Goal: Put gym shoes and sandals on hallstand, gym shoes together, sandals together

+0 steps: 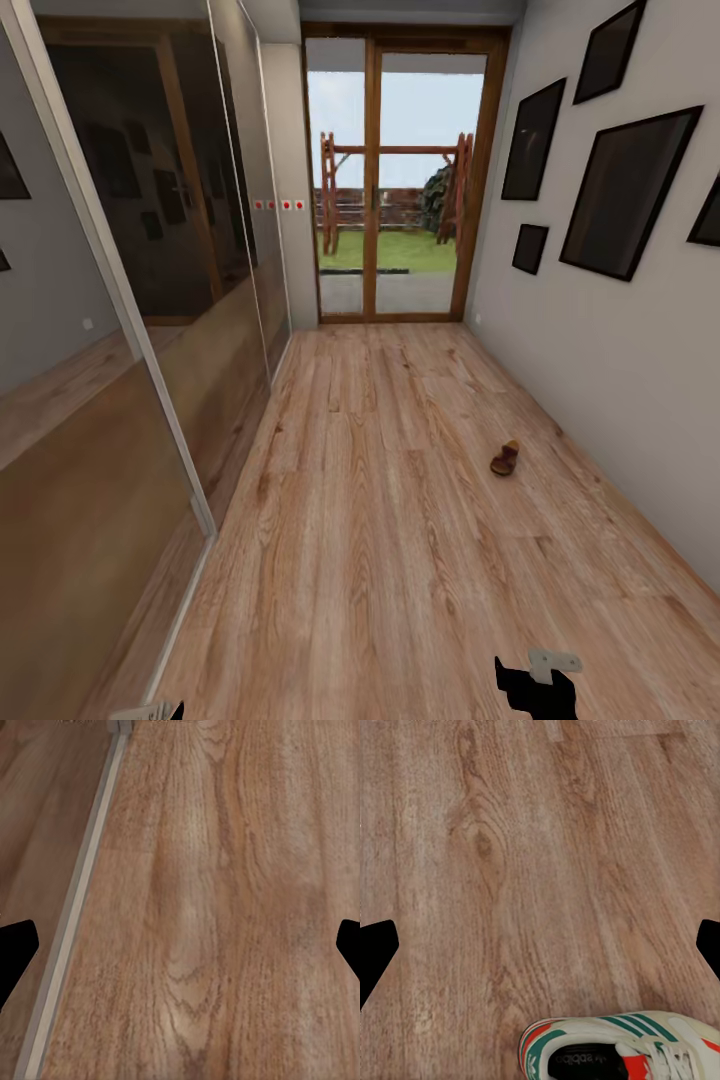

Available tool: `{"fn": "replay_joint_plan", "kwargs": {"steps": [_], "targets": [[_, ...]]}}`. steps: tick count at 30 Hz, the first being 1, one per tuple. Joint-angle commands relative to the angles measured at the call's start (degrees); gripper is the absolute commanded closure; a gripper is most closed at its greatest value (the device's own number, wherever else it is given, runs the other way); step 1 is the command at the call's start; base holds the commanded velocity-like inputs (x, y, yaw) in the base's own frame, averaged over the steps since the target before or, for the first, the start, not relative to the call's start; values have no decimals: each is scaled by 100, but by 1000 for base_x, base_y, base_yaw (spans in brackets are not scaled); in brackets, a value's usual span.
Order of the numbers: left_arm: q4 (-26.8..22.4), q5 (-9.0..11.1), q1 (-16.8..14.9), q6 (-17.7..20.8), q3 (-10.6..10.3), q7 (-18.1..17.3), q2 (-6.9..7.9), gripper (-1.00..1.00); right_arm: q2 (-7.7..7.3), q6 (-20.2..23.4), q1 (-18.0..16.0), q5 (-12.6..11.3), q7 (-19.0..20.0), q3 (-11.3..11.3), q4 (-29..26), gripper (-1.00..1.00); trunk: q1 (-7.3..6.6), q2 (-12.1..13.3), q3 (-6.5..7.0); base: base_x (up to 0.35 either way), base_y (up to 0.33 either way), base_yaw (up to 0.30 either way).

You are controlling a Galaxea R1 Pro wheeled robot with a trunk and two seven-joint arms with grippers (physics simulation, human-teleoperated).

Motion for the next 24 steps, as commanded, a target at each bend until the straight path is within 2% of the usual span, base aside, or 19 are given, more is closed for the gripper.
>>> {"fn": "replay_joint_plan", "kwargs": {"steps": [1,13,16,17,21,22,24], "targets": [[4,-57,-6,-23,49,-30,-3,-100,-1,-19,-5,59,-27,-32,9,-100,0,-2,-5,115,64,0],[8,-53,-6,-23,48,-30,-10,-100,-1,-19,-5,58,-28,-32,9,-100,0,-2,-5,162,128,0],[-15,-46,-8,-28,46,-24,-155,-100,-1,-19,-5,61,-33,-32,11,-100,0,-2,-5,26,20,0],[-53,-59,-37,-26,41,-3,-342,-100,-1,-19,-5,58,-34,-32,10,-100,0,-2,-5,11,8,0],[-81,-81,-79,-20,36,176,-576,-100,-1,-19,-5,56,-34,-32,9,-100,0,-2,-5,6,5,0],[-92,-148,-114,-12,29,545,-723,-100,-1,-19,-5,58,-34,-32,10,-100,0,-2,-5,2,1,0],[-96,-248,-189,-6,2,817,-802,-100,-1,-19,-5,56,-33,-32,9,-100,0,-2,-5,1,0,0]]}}
